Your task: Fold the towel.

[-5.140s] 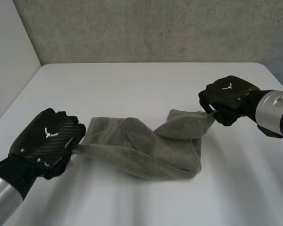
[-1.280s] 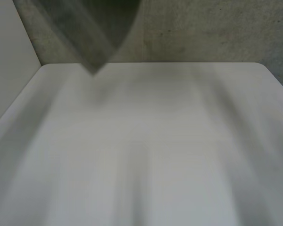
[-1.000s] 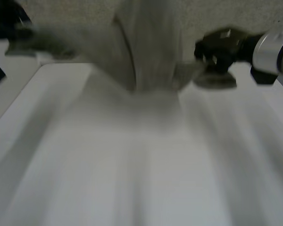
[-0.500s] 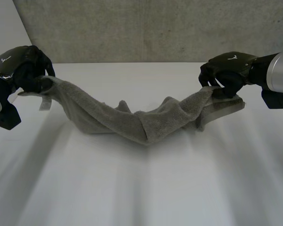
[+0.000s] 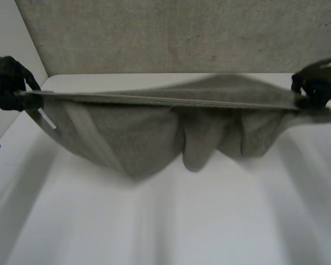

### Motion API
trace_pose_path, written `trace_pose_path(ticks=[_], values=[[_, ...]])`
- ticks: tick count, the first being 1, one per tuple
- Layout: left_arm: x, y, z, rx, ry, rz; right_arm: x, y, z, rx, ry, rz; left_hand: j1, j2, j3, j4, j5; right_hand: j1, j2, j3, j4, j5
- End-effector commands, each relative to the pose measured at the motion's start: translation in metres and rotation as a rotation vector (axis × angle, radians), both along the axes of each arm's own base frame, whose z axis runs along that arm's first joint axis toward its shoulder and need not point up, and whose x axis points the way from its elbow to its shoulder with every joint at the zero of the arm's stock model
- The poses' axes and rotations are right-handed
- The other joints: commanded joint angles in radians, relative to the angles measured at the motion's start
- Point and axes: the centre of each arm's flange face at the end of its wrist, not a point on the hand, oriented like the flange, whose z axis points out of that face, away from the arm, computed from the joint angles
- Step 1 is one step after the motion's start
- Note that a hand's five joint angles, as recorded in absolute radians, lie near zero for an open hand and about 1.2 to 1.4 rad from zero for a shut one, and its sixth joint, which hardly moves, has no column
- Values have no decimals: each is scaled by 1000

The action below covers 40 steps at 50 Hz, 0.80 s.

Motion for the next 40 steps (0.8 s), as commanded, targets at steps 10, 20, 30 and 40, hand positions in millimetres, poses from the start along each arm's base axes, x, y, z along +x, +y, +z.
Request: trace_pose_path(ticks=[10,20,30,40], values=[[-66,10,-61,209,-28,-183,53,31,-73,208,121,194,111,46,47,35,83,75,57,57,63,60],[-64,11,-66,160,-159,-194,52,28,-71,172,115,187,111,46,47,35,83,75,57,57,63,60],[-69,-7,-48,24,-286,-200,57,7,-42,-18,114,181,111,46,47,35,83,75,57,57,63,60],[-73,-55,106,-477,-181,48,93,-14,133,-813,-345,157,111,46,47,35,83,75,57,57,63,60]])
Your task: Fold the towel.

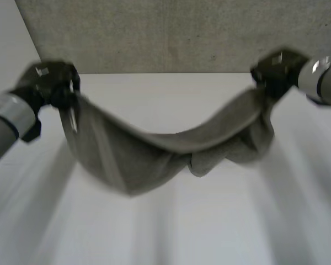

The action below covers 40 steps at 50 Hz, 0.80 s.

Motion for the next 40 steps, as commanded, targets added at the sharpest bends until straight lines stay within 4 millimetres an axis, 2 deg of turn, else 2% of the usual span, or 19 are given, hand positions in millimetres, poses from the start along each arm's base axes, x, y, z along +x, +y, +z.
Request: trace_pose_path(ticks=[1,3,4,8,9,12,13,15,16,17,18,21,22,24,25,27,33,39,40], values=[[-3,-24,138,-460,195,127,13,-2,151,-558,-528,65,110,45,47,35,73,75,57,53,63,42],[3,-24,167,-573,300,137,10,9,180,-578,-698,129,110,45,47,35,73,75,57,53,63,42],[3,-23,173,-594,334,123,10,9,180,-578,-698,129,110,45,47,35,73,75,57,53,63,42],[3,-24,172,-591,363,109,9,5,168,-475,-728,157,110,45,47,35,73,75,57,53,63,42],[4,-25,166,-568,363,115,12,3,151,-393,-681,171,110,45,47,35,73,75,57,53,63,42],[5,-31,116,-410,305,128,19,4,98,-188,-494,197,110,45,47,35,73,75,57,53,63,42],[5,-31,116,-409,305,128,19,4,98,-187,-493,197,110,45,47,35,73,75,57,53,63,42],[4,-30,72,-283,262,108,19,7,56,-65,-327,179,110,45,47,35,73,75,57,53,63,42],[4,-29,72,-282,262,108,19,7,55,-64,-326,179,110,45,47,35,73,75,57,53,63,42],[4,-27,50,-215,241,95,17,11,36,-2,-251,173,110,45,47,35,73,75,57,53,63,42],[4,-27,50,-215,241,95,17,11,36,-1,-250,173,110,45,47,35,73,75,57,53,63,42],[18,-17,-15,-17,189,86,6,20,-20,194,-86,164,110,45,47,35,73,75,57,53,63,42],[18,-17,-16,-17,189,86,6,20,-20,195,-85,164,110,45,47,35,73,75,57,53,63,42],[25,-6,-47,84,163,77,-5,22,-52,299,-49,140,110,45,47,35,73,75,57,53,63,42],[25,-6,-47,85,163,77,-5,22,-52,299,-49,140,110,45,47,35,73,75,57,53,63,42],[31,2,-68,140,124,79,-11,25,-71,361,-43,121,110,45,47,35,73,75,57,53,63,42],[42,15,-76,146,43,83,-19,34,-73,394,-48,106,110,45,47,35,73,75,57,53,63,42],[48,36,-35,7,33,61,-34,49,-37,320,-81,76,110,45,47,35,73,75,57,53,63,42],[49,42,-21,-43,41,55,-41,52,-25,293,-94,55,110,45,47,35,73,75,57,53,63,42]])
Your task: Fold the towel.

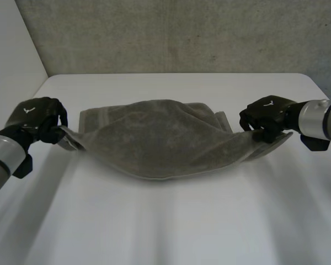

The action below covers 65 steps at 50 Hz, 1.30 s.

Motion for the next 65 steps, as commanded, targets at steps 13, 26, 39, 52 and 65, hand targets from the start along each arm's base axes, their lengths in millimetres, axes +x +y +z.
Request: trace_pose_path(ticks=[13,26,39,52,65], values=[[13,58,115,-294,72,-7,-65,29,137,-292,-213,-186,110,44,45,35,73,71,57,53,57,42],[3,9,58,30,82,-35,-42,5,57,-92,117,-165,110,44,45,35,73,71,57,53,57,42],[-42,-74,67,6,-79,20,27,-56,82,-513,86,-205,110,44,45,35,73,71,57,53,57,42],[-48,-71,248,-618,328,42,31,-43,223,-906,-562,-206,110,44,45,35,73,71,57,53,57,42],[-44,-93,152,-324,308,78,35,-60,129,-600,-259,-168,110,44,45,35,73,71,57,53,57,42]])
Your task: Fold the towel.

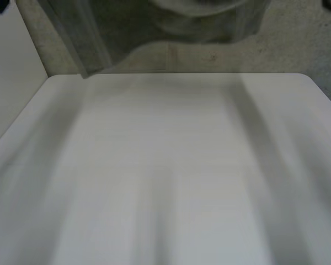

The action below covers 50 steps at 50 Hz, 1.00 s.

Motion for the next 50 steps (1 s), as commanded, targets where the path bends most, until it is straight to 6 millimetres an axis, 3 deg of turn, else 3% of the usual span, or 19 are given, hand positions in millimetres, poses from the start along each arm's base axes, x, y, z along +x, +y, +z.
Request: trace_pose_path(ticks=[1,4,5,7,8,10,11,13,17,19,22,24,25,27,28,30,35,44,50], values=[[7,-18,-94,266,-50,22,-3,-13,-70,227,189,-19,110,44,45,32,73,70,57,53,57,42],[11,-24,-134,348,-64,34,-5,-18,-102,322,225,0,110,44,45,32,73,70,57,53,57,42],[11,-24,-135,348,-64,34,-5,-18,-102,322,226,0,110,44,45,32,73,70,57,53,57,42],[11,-25,-179,427,-83,32,-3,-20,-140,415,263,39,110,44,45,32,73,70,57,53,57,42],[11,-25,-179,427,-83,32,-3,-20,-140,416,264,39,110,44,45,32,73,70,57,53,57,42],[10,-21,-223,496,-144,20,-2,-21,-186,501,321,52,110,44,45,32,73,70,57,53,57,42],[10,-21,-223,496,-144,20,-2,-21,-187,501,321,52,110,44,45,32,73,70,57,53,57,42],[9,-12,-254,539,-244,13,-4,-14,-225,579,395,61,110,44,45,32,73,70,57,53,57,42],[8,1,-270,559,-353,2,-11,-5,-243,630,450,66,110,44,45,32,73,70,57,53,57,42],[8,7,-271,554,-396,-4,-18,-4,-243,645,453,56,110,44,45,32,73,70,57,53,57,42],[8,22,-257,518,-440,-17,-29,5,-219,623,438,36,110,44,45,32,73,70,57,53,57,42],[12,36,-234,474,-435,-21,-41,20,-184,579,413,9,110,44,45,32,73,70,57,53,57,42],[12,36,-234,473,-435,-21,-41,20,-184,579,412,9,110,44,45,32,73,70,57,53,57,42],[24,49,-203,402,-420,-1,-61,33,-149,530,368,-39,110,44,45,32,73,70,57,53,57,42],[25,49,-202,401,-420,-1,-61,33,-149,530,367,-39,110,44,45,32,73,70,57,53,57,42],[38,65,-176,338,-398,21,-78,47,-118,490,306,-69,110,44,45,32,73,70,57,53,57,42],[51,83,-151,282,-337,11,-96,69,-91,486,255,-58,110,44,45,32,73,70,57,53,57,42],[62,84,-164,338,-283,-45,-105,69,-100,582,237,-1,110,44,45,32,73,70,57,53,57,42],[52,61,-200,454,-282,-92,-107,38,-147,703,264,14,110,44,45,32,73,70,57,53,57,42]])
